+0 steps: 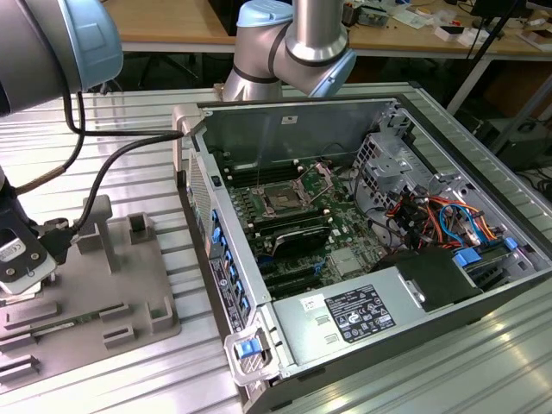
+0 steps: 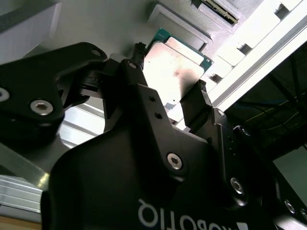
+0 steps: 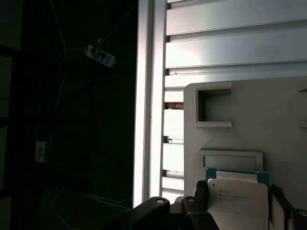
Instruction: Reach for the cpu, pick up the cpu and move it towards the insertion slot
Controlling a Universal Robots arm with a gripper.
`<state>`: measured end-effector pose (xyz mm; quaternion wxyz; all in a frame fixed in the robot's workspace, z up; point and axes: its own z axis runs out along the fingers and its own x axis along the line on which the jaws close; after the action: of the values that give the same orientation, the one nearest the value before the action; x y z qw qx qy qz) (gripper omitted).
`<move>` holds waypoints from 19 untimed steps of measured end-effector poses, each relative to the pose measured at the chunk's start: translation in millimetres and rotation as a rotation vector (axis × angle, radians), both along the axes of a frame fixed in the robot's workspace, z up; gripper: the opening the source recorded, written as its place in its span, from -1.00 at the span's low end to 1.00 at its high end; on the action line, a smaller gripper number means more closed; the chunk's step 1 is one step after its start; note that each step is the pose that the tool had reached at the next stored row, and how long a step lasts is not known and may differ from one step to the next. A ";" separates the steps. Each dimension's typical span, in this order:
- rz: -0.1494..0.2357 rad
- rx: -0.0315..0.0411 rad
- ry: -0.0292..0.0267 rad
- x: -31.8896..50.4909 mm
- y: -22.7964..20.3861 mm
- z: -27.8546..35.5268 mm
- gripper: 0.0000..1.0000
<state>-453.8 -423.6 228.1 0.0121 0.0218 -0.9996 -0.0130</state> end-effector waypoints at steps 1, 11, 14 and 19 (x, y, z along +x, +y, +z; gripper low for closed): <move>0.000 -0.0001 0.0001 0.0 0.0 0.4 0.10; 0.000 0.0002 -0.0004 0.0 0.0 6.5 0.10; 0.000 0.0000 -0.0001 0.0 0.0 7.0 0.10; 0.000 -0.0001 0.0001 0.0 0.0 8.2 0.10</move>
<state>-453.8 -423.6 236.3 0.0122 0.0217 -0.9996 -0.0129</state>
